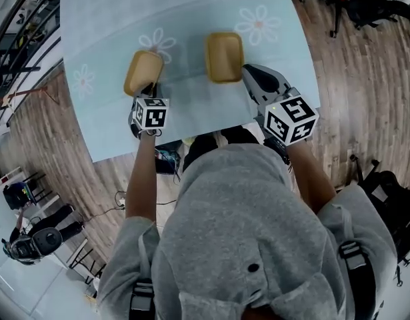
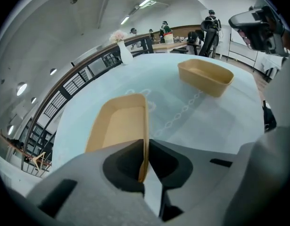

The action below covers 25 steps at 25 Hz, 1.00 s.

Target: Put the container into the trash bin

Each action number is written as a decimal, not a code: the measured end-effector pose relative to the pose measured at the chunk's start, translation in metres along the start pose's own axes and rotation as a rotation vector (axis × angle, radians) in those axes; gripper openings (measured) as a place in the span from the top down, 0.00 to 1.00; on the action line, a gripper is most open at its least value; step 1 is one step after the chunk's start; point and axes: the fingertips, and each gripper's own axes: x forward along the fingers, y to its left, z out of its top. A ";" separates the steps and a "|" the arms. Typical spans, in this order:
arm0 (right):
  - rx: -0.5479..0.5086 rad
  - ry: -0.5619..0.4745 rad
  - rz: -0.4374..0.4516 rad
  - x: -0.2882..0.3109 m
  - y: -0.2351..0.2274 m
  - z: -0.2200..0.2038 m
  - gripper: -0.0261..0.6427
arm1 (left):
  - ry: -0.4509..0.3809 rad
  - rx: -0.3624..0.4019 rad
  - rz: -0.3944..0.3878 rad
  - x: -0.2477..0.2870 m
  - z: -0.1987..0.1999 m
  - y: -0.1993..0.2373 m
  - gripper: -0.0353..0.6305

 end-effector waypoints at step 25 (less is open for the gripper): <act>-0.124 0.087 0.208 0.076 0.123 -0.005 0.92 | -0.041 -0.239 0.116 -0.061 -0.091 0.051 0.90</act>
